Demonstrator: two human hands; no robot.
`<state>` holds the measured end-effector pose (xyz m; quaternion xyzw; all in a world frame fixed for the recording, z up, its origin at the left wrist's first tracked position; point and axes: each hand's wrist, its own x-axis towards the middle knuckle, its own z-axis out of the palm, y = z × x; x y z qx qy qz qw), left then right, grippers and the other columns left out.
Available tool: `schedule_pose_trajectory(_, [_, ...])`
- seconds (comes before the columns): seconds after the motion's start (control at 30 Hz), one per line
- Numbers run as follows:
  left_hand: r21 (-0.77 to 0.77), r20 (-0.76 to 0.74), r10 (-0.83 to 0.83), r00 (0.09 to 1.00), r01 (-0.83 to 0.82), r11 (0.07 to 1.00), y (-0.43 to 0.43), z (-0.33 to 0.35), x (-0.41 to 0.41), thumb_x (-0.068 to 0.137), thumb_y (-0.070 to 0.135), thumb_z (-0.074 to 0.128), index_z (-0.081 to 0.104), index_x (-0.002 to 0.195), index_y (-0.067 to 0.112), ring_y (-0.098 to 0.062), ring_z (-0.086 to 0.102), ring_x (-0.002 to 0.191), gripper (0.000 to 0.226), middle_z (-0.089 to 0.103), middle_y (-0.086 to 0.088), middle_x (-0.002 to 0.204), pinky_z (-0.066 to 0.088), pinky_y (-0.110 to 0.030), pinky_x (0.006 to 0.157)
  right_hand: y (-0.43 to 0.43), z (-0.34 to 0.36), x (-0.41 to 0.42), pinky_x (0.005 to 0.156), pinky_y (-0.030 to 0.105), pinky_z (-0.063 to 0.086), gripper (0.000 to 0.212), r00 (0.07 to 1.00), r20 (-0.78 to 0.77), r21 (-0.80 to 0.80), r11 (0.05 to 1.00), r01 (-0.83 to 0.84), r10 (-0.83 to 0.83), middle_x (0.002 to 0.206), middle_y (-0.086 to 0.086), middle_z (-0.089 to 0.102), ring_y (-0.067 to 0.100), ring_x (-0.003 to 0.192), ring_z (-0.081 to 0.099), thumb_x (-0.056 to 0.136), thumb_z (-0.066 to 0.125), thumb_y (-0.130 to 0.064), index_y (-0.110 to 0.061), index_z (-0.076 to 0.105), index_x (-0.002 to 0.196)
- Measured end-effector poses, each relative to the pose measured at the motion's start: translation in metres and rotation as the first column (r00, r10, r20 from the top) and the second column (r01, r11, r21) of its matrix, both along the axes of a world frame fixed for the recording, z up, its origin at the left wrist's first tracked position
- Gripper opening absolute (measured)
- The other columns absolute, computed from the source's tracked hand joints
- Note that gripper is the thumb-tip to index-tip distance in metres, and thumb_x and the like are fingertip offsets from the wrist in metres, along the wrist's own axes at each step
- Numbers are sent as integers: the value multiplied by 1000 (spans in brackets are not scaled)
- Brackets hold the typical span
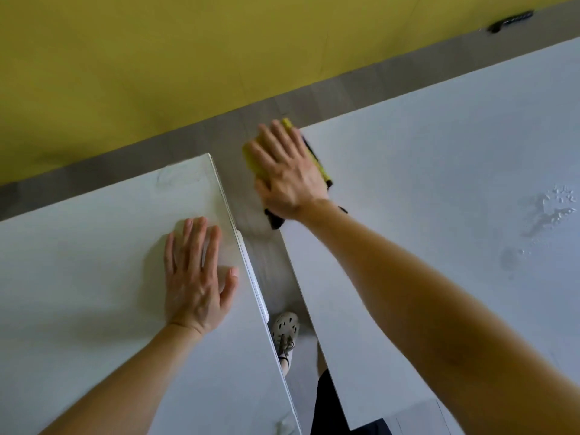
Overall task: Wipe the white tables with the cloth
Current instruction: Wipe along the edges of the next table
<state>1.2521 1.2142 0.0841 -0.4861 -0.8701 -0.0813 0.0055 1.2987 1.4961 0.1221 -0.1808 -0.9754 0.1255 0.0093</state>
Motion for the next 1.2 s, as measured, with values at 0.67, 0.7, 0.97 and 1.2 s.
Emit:
schedule_pose_trajectory(0.67, [-5,-24,52,998,-52,999,59,32,4,104,44,49,61,143,2,-41,47,149,59,53,-19,154,33,-66,122,70,4,101,136,56,0,71,972,81,15,975,-223,221,180,5,23,28,169,9,107,40,-60,-30,31,171])
schedule_pose_trajectory(0.7, [32,-10,32,999,-31,999,81,35,7,105,42,50,61,144,2,-40,47,151,57,53,-18,155,32,-65,123,104,5,109,136,56,-1,72,984,86,35,987,-159,156,179,6,25,28,169,10,106,41,-61,-30,33,170])
schedule_pose_trajectory(0.97, [37,39,-65,997,63,997,232,20,36,110,51,43,36,169,15,-34,25,165,69,29,-14,177,22,-62,130,208,5,143,136,55,0,82,925,82,43,929,367,-370,180,16,17,37,169,3,99,42,-57,-21,29,171])
schedule_pose_trajectory(1.2, [63,13,-59,998,58,996,233,6,36,103,50,52,41,167,18,-35,28,163,73,29,-11,177,24,-62,129,166,-1,150,136,56,2,71,983,78,-3,986,-165,164,181,10,18,31,169,4,111,39,-60,-26,29,172])
